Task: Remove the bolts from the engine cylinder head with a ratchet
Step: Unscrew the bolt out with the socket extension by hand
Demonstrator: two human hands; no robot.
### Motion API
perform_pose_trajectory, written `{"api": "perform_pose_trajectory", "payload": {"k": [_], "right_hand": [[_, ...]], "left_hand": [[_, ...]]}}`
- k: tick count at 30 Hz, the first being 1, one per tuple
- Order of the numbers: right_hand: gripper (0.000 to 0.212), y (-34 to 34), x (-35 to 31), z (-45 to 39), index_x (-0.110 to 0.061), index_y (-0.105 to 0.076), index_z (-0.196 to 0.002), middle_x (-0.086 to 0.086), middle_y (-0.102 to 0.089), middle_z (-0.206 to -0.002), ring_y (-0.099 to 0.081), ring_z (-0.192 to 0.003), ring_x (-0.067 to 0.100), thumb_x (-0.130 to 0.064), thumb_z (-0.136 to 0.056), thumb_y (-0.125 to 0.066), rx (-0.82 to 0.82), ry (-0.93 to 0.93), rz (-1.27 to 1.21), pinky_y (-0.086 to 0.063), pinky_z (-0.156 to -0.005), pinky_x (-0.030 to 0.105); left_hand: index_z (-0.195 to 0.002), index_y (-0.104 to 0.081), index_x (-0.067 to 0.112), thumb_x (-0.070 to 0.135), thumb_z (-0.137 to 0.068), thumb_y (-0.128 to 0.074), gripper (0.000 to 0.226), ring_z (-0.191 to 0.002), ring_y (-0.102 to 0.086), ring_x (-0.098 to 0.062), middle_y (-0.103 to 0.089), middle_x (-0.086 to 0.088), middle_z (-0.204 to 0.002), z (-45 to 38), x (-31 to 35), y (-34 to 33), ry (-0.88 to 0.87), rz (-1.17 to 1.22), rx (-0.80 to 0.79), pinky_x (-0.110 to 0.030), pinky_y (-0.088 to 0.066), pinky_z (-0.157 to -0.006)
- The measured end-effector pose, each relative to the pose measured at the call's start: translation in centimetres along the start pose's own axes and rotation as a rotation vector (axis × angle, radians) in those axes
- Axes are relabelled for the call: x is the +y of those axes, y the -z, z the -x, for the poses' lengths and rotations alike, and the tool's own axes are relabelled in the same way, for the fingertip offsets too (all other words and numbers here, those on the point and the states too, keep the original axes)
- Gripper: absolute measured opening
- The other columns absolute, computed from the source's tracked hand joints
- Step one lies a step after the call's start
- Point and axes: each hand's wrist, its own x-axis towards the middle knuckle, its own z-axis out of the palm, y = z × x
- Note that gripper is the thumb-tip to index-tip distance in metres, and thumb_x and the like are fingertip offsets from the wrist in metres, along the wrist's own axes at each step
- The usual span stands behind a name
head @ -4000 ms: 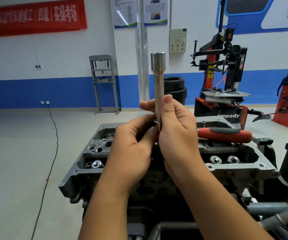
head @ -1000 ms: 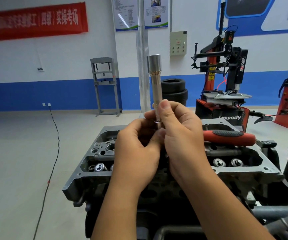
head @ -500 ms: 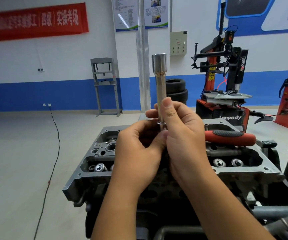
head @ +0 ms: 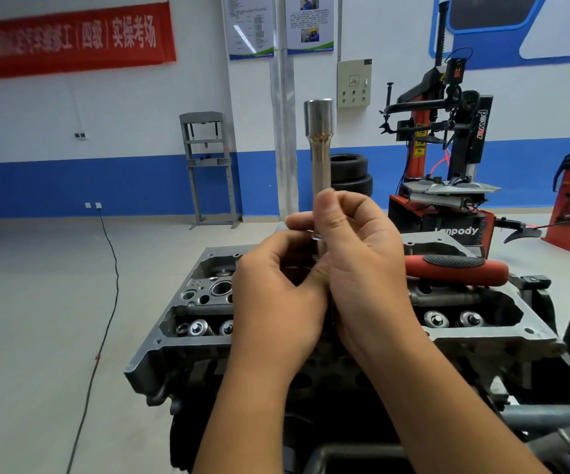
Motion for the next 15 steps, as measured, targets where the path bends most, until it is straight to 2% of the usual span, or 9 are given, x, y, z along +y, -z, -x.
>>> {"api": "perform_pose_trajectory", "payload": {"k": [2,4,7,9,12,15], "right_hand": [[0.043,0.1,0.01,0.06,-0.005,-0.065,-0.102,0.012,-0.078,-0.09,-0.074,-0.08,0.021,-0.04,-0.079,-0.076,-0.004,0.02,0.034,-0.062,-0.074,0.034],[0.042,0.17,0.05,0.04,-0.003,-0.067,-0.099,0.013,-0.077,-0.091,-0.073,-0.077,0.018,-0.039,-0.08,-0.075,0.009,0.047,0.062,-0.06,-0.07,0.03],[0.041,0.21,0.07,-0.15,-0.007,-0.073,-0.095,0.008,-0.078,-0.093,-0.072,-0.085,0.016,-0.046,-0.084,-0.067,0.039,0.068,0.093,-0.062,-0.082,0.036],[0.042,0.2,0.09,-0.29,-0.01,-0.075,-0.092,0.001,-0.077,-0.091,-0.072,-0.088,0.014,-0.05,-0.087,-0.06,0.056,0.054,0.087,-0.06,-0.089,0.038],[0.036,0.08,0.01,-0.26,-0.017,-0.07,-0.096,0.003,-0.078,-0.095,-0.074,-0.09,0.018,-0.05,-0.084,-0.063,0.053,0.018,0.034,-0.061,-0.092,0.048],[0.039,0.13,-0.12,-0.12,-0.013,-0.065,-0.101,0.007,-0.078,-0.099,-0.075,-0.096,0.032,-0.045,-0.079,-0.073,0.061,0.009,0.018,-0.06,-0.092,0.059]], "left_hand": [[-0.093,-0.077,0.026,0.007,-0.087,-0.079,0.02,-0.078,-0.075,-0.005,-0.078,0.013,-0.083,0.11,-0.19,-0.3,-0.025,-0.068,0.078,-0.027,-0.062,-0.071],[-0.098,-0.077,0.027,0.011,-0.09,-0.076,0.019,-0.082,-0.076,-0.007,-0.079,0.013,-0.086,0.17,-0.28,-0.41,-0.053,-0.093,0.064,-0.033,-0.063,-0.074],[-0.115,-0.074,0.029,0.023,-0.101,-0.062,0.02,-0.098,-0.075,-0.01,-0.079,0.011,-0.101,0.11,-0.01,-0.22,-0.041,-0.002,-0.093,-0.035,-0.062,-0.085],[-0.122,-0.072,0.029,0.022,-0.103,-0.055,0.027,-0.106,-0.073,-0.009,-0.078,0.012,-0.108,0.03,0.15,-0.07,-0.018,0.035,-0.151,-0.031,-0.06,-0.092],[-0.112,-0.074,0.029,0.01,-0.104,-0.06,0.025,-0.099,-0.074,-0.005,-0.079,0.015,-0.101,0.1,0.24,-0.26,-0.025,0.019,-0.076,-0.02,-0.058,-0.084],[-0.097,-0.072,0.031,0.006,-0.096,-0.07,0.025,-0.086,-0.075,-0.003,-0.078,0.017,-0.089,0.27,0.08,-0.56,-0.053,-0.012,0.032,-0.014,-0.056,-0.073]]}}
